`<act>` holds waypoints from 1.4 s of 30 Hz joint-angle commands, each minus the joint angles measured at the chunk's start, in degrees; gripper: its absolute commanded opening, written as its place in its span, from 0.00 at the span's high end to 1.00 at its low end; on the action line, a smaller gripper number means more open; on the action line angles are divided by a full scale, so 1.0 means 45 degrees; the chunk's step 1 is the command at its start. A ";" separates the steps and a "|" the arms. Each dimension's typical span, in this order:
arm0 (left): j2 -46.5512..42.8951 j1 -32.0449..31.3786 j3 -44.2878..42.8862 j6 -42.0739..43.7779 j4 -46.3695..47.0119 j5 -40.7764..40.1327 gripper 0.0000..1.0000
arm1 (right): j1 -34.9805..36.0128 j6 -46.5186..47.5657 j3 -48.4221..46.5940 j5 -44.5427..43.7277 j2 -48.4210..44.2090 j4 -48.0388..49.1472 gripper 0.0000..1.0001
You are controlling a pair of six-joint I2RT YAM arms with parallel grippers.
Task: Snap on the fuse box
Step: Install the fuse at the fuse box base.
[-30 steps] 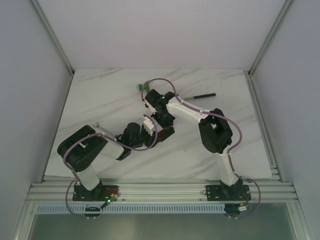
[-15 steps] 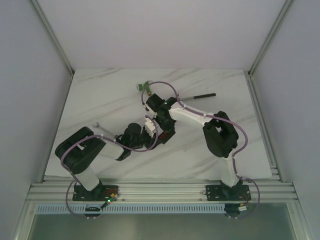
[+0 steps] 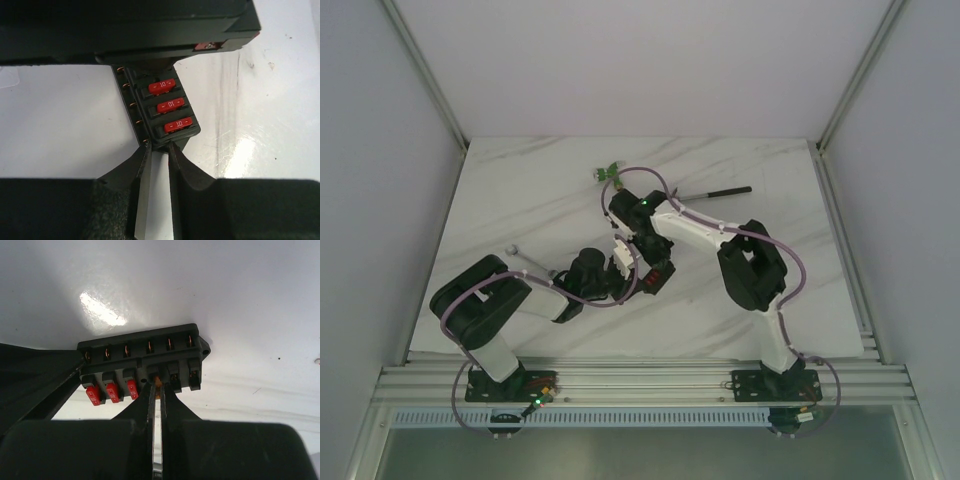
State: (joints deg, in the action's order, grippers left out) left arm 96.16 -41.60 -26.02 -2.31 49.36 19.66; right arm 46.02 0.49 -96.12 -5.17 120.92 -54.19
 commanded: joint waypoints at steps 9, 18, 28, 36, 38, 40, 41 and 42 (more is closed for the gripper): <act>-0.0599 -0.0203 0.0571 -0.0172 0.0192 -0.0547 0.57 | 0.0085 -0.0161 0.0782 0.0689 0.2675 0.1167 1.00; -0.1493 -0.0237 0.0999 -0.0641 0.0273 -0.0906 0.39 | 0.0199 -0.0778 0.1142 0.0668 -0.0497 0.1549 0.85; -0.1649 -0.0794 0.1182 -0.0997 0.0125 -0.2203 0.30 | 0.0223 -0.1286 0.1855 0.0153 -0.2616 0.2038 0.66; -0.1162 -0.1103 0.0962 -0.0884 0.0552 -0.3230 0.27 | 0.0008 -0.1284 0.3346 0.0134 -0.4218 0.3192 0.65; -0.0967 -0.1111 0.0777 -0.0693 0.0499 -0.3312 0.26 | -0.0101 -0.1222 0.3660 0.0240 -0.4211 0.3446 0.66; -0.0812 -0.1104 0.0577 -0.0545 0.0444 -0.3314 0.27 | -0.0143 -0.1189 0.3854 0.0344 -0.4133 0.3654 0.67; -0.0743 -0.1101 0.0493 -0.0501 0.0437 -0.3305 0.26 | -0.0153 -0.1160 0.3917 0.0406 -0.4088 0.3748 0.67; -0.0695 -0.1105 0.0436 -0.0459 0.0437 -0.3301 0.26 | -0.0176 -0.1137 0.3974 0.0497 -0.4021 0.3836 0.68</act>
State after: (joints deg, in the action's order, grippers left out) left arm 91.77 -46.37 -22.02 -5.98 49.93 6.00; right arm 45.71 -4.69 -80.14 -4.23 101.86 -39.35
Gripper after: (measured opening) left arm 0.734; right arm 0.332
